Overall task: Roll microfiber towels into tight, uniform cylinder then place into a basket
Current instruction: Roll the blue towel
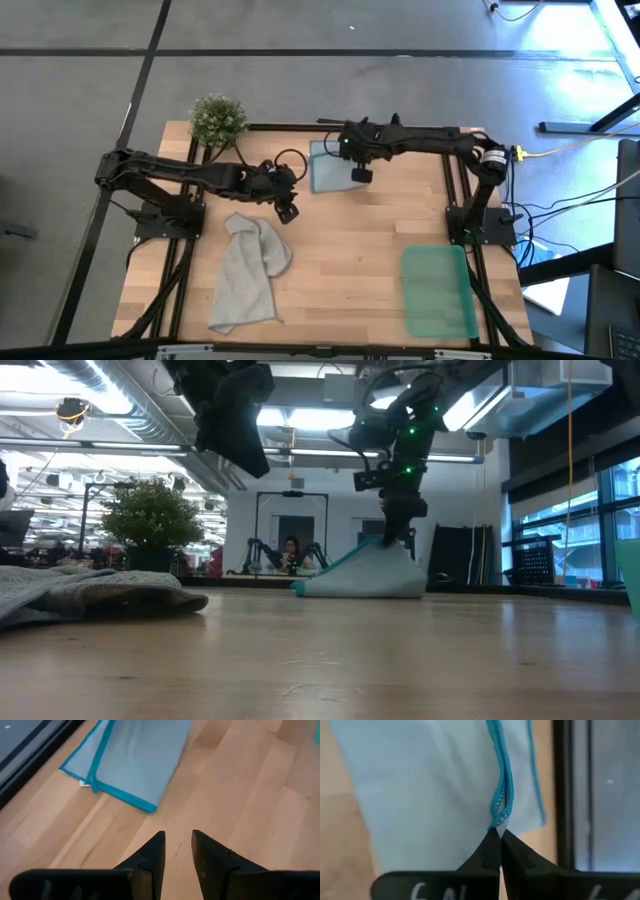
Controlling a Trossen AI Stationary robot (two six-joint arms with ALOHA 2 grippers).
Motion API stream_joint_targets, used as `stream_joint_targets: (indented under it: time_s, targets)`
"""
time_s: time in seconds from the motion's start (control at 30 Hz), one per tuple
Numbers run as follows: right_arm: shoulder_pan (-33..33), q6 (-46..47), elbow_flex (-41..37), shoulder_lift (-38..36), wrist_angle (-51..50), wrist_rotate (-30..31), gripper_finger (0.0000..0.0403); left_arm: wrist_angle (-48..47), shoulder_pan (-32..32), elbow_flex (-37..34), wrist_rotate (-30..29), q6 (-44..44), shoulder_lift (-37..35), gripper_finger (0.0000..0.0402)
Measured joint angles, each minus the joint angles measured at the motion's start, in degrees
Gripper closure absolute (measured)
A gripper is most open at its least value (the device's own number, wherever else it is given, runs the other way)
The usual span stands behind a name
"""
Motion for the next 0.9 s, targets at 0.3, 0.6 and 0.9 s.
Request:
stream_joint_targets:
  time_s: [0.3, 0.6, 0.9]
  targets:
    - [-1.08, -2.02, 0.0, 0.12, -0.2, -6.77, 0.04, -0.02, 1.38, 0.0, -0.45, -1.39, 0.0, 0.0311]
    - [-1.08, -2.42, 0.0, 0.2, -0.2, -6.83, 0.0348, 0.0, 2.01, 0.0, -0.45, -1.49, 0.0, 0.0311]
    - [-1.06, -2.26, 0.0, 0.26, -0.16, -6.63, 0.0274, -0.02, 2.01, 0.0, -0.43, -1.5, 0.0, 0.0311]
